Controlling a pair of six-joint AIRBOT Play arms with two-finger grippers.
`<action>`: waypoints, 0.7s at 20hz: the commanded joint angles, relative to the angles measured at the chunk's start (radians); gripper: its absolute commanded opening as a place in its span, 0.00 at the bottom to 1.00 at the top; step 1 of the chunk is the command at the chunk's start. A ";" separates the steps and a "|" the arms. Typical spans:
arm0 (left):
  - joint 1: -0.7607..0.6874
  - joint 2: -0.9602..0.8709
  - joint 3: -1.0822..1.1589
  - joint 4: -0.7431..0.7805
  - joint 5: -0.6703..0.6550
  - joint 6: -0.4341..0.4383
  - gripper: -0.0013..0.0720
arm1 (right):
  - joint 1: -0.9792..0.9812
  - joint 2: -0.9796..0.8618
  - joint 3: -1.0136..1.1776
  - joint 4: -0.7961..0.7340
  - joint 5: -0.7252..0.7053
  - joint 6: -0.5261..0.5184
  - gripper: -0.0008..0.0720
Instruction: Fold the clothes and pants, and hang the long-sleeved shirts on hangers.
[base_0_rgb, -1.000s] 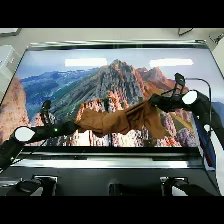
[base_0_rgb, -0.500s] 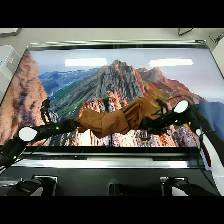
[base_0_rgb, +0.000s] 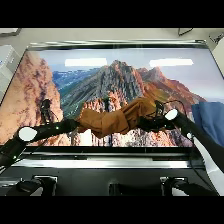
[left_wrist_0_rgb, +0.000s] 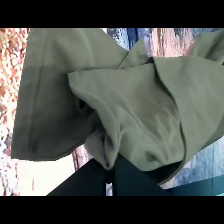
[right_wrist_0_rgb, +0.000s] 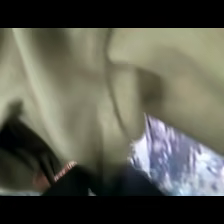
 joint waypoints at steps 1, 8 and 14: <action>0.029 0.009 0.047 0.004 0.001 0.045 0.05 | -0.008 0.019 0.077 -0.043 -0.039 -0.020 0.06; 0.363 0.071 0.603 0.005 -0.165 0.142 0.05 | -0.231 0.364 0.668 -0.301 0.093 -0.019 0.06; 0.437 0.211 0.853 0.004 -0.224 0.139 0.05 | -0.261 0.608 0.730 -0.312 0.356 0.082 0.06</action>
